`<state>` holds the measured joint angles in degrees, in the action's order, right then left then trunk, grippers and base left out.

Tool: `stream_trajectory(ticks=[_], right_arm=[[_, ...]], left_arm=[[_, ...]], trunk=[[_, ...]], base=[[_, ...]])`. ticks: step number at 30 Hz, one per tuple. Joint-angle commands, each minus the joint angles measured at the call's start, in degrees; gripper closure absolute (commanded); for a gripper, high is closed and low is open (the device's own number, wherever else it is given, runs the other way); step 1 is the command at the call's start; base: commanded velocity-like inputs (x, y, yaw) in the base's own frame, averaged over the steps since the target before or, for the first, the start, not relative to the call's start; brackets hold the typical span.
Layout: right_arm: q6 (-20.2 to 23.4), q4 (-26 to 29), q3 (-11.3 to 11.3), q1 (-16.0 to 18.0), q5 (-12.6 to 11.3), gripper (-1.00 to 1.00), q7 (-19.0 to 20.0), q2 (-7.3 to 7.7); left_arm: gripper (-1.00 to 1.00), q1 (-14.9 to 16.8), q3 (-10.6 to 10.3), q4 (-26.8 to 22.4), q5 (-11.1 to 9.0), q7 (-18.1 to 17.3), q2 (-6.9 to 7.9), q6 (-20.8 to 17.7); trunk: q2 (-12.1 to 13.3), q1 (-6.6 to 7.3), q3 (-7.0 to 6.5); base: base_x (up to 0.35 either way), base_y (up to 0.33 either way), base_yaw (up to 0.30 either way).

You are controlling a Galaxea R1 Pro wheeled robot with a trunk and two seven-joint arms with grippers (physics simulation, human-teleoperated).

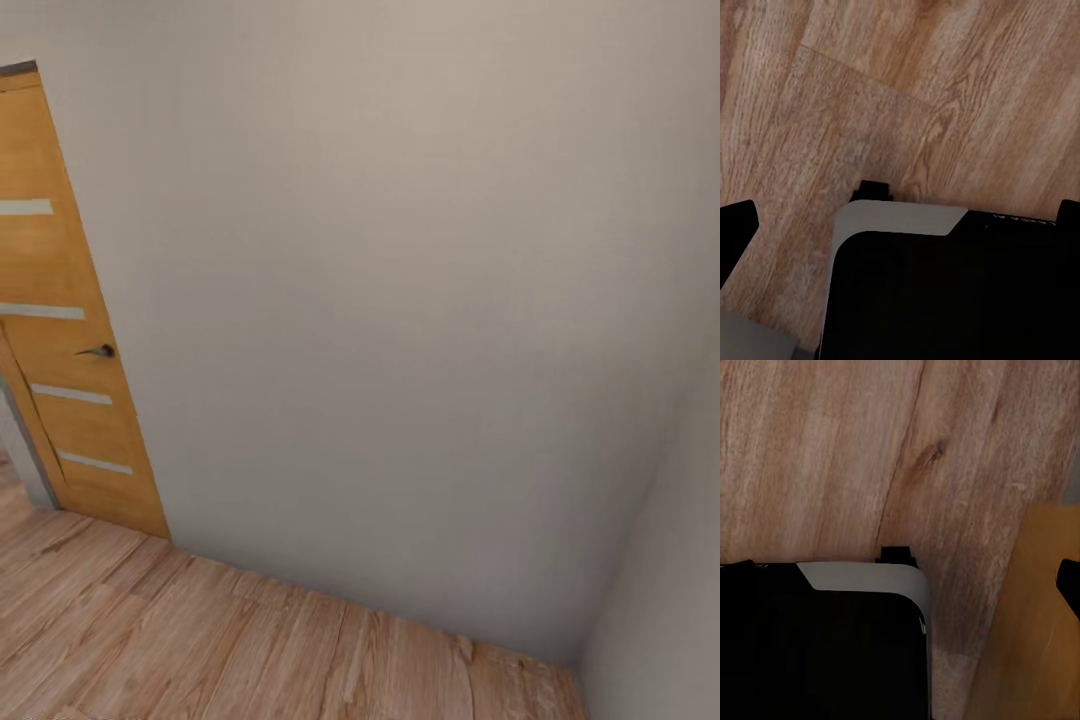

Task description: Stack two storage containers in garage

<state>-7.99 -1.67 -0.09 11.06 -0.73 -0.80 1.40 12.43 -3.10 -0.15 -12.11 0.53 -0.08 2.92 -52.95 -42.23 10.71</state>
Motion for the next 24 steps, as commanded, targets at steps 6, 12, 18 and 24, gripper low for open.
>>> stream_trajectory(ticks=[6, 12, 18, 24], right_arm=[[-0.36, -0.18, 0.00, 0.10, -0.07, -1.00, -0.08, 0.00], [-0.36, -0.18, 0.00, 0.10, -0.07, -1.00, -0.08, 0.00], [-0.36, -0.18, 0.00, 0.09, -0.07, -1.00, -0.08, 0.05], [-0.28, -0.18, 0.14, 0.08, -0.11, -1.00, -0.08, 0.01]], left_arm=[[-1.00, 0.05, -0.34, 0.06, -0.45, 0.05, -0.01, 0.22], [-1.00, 0.05, -0.33, 0.06, -0.45, 0.02, -0.01, 0.17], [-1.00, 0.05, -0.33, 0.06, -0.45, 0.03, -0.01, 0.21], [-1.00, 0.05, -0.33, 0.06, -0.45, 0.07, -0.01, 0.17]], trunk=[[-0.05, -0.03, 0.08], [-0.05, -0.03, 0.08], [-0.05, -0.03, 0.08], [-0.05, -0.03, 0.08]], base=[[0.201, 0.000, 0.269], [0.168, 0.000, 0.269], [0.140, 0.000, 0.269], [0.132, 0.000, 0.269]])
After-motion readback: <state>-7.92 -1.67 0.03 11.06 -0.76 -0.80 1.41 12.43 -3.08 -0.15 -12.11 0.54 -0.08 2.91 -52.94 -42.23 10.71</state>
